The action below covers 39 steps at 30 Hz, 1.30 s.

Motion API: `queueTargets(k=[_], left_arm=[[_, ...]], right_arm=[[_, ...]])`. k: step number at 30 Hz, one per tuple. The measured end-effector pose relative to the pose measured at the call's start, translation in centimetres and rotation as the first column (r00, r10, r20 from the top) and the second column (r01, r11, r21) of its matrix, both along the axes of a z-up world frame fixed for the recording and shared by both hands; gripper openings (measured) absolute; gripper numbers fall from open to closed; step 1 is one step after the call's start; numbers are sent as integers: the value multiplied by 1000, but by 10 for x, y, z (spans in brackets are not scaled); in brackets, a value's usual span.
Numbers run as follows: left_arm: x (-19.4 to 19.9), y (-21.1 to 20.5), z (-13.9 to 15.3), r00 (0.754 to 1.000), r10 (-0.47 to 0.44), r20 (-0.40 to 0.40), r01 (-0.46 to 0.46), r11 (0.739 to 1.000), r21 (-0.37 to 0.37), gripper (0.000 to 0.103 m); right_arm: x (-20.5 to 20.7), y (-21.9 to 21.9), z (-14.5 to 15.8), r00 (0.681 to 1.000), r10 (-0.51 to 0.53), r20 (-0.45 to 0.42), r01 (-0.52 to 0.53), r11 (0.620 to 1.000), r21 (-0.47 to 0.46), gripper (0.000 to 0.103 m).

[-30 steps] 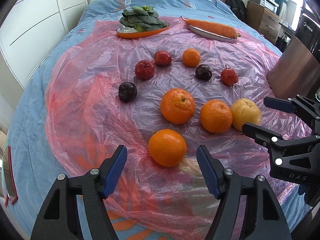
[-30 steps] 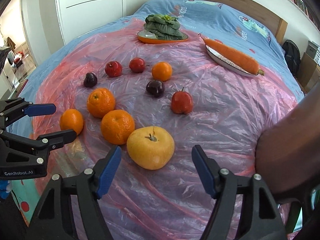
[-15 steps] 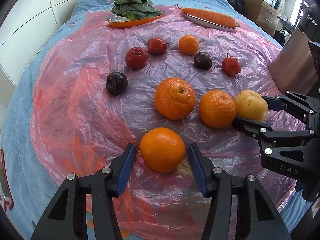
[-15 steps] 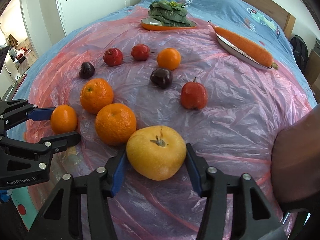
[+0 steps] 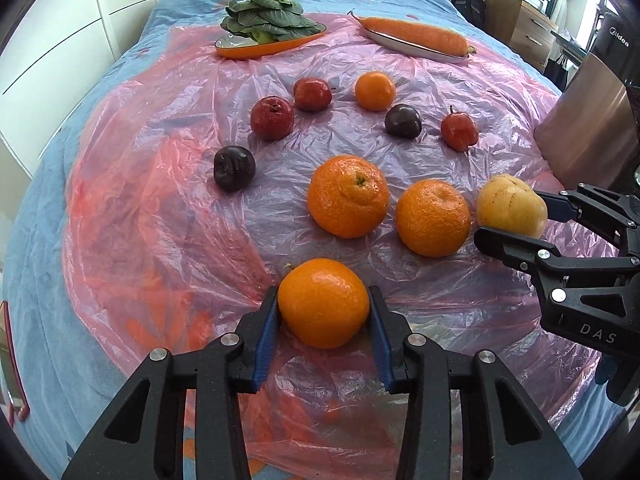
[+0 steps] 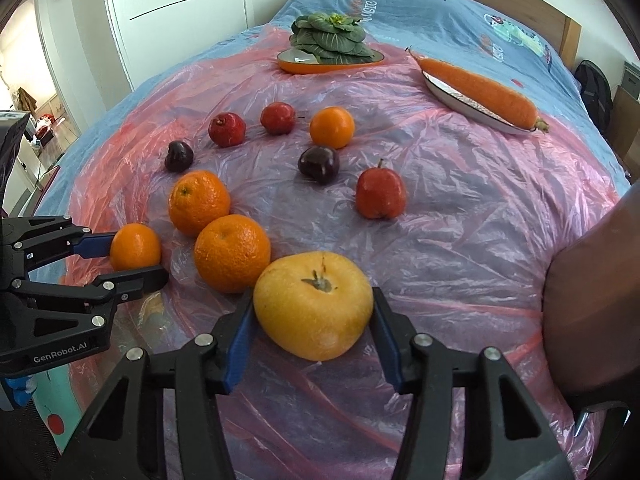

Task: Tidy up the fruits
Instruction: 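Carry the pear-apple and orange over the green tray with both tools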

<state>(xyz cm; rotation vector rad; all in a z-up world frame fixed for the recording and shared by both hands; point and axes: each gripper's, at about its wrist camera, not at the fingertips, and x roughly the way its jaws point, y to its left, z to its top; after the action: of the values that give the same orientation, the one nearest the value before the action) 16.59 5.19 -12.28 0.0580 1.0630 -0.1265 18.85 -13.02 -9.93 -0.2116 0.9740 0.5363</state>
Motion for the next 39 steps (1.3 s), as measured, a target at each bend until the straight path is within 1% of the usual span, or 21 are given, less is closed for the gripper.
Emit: queueTargets(k=[13,20,23,25,31,36,39], left_arm=[[-24,10,26,999,30,39,-29,999,-17,36],[-49,-2,38,999,-2,44,3,1000,-29,36],[-60,-14,43,999,-23,43,24,999,-36,36],[-65,-24,46,998,-45,38,47,997,-54,36],[-80,-69,54,989,-144,30,146,985,-89,36],[-88,-117,61,971,-236,37,238,966,-99,36],[-93,-146,65,953,-298,42,301,948,-100,36]], right_arm=[[-37,-19,28,999,-45,26,43,997,65,65],[-70,-47,36,996,-92,20,90,992,92,65],[-85,-65,38,993,-117,15,115,989,88,65],[-93,-80,39,990,-140,16,138,987,85,65],[-116,-134,45,968,-250,22,247,966,78,65],[-132,-182,47,937,-348,27,346,936,71,65],[-136,-211,47,914,-405,31,402,913,69,65]])
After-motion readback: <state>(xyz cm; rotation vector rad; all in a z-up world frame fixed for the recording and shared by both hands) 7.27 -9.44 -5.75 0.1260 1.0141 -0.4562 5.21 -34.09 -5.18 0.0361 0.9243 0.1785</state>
